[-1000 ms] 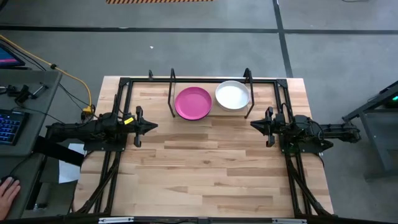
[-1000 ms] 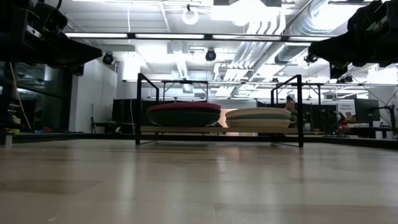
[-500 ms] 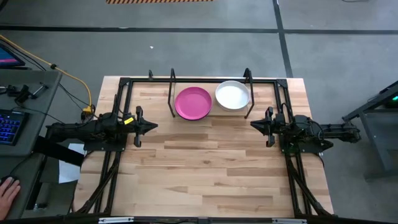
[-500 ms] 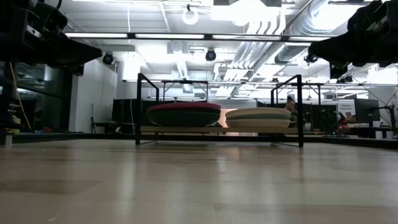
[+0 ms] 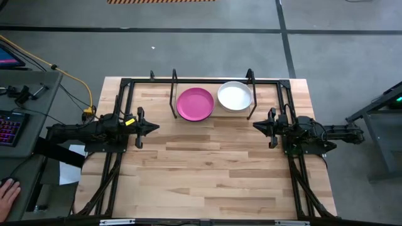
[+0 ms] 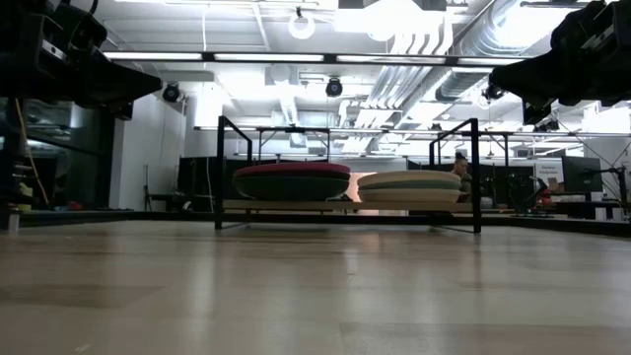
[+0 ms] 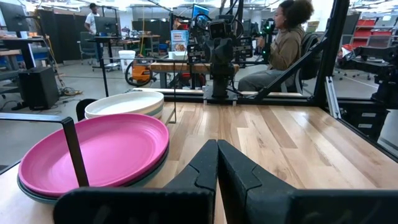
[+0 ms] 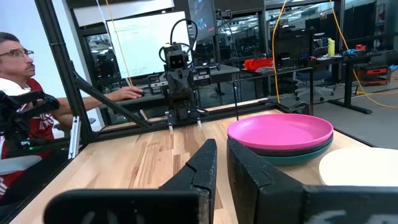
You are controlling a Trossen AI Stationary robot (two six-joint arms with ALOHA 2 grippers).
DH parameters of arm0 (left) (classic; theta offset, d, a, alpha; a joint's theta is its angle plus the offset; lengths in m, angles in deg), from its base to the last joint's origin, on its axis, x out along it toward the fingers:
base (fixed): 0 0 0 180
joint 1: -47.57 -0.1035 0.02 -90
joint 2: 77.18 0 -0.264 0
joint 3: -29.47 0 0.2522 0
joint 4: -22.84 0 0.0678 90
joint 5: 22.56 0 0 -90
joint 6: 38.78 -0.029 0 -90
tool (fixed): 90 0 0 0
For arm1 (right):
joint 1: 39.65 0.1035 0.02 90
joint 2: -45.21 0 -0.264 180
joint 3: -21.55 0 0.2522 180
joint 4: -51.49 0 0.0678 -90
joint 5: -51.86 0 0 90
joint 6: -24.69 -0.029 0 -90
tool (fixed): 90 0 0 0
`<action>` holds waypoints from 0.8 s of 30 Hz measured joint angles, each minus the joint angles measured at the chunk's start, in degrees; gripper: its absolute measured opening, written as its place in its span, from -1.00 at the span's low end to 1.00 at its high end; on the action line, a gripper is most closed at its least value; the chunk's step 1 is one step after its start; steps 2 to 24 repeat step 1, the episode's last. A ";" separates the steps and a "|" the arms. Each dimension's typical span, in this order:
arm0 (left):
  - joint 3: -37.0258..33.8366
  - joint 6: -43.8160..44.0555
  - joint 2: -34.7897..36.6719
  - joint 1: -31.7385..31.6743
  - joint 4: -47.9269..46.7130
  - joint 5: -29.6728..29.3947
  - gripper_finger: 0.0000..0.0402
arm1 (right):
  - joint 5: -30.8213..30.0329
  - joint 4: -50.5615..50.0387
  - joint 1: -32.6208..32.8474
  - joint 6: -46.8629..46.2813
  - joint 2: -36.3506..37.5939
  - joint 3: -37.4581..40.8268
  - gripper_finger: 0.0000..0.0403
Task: Place and stack plates onto a shelf
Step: Return to Home Position
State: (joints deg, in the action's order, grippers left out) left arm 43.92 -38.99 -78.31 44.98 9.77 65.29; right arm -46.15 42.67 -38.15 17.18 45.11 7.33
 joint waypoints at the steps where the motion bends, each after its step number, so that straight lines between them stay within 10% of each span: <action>1: 0.00 0.00 0.02 0.00 0.02 0.00 -1.00 | 0.00 0.00 0.00 0.00 0.00 0.00 -0.87; 24: 0.00 0.00 0.02 0.00 0.02 0.00 -1.00 | 0.00 0.00 0.00 0.00 0.00 0.00 -0.87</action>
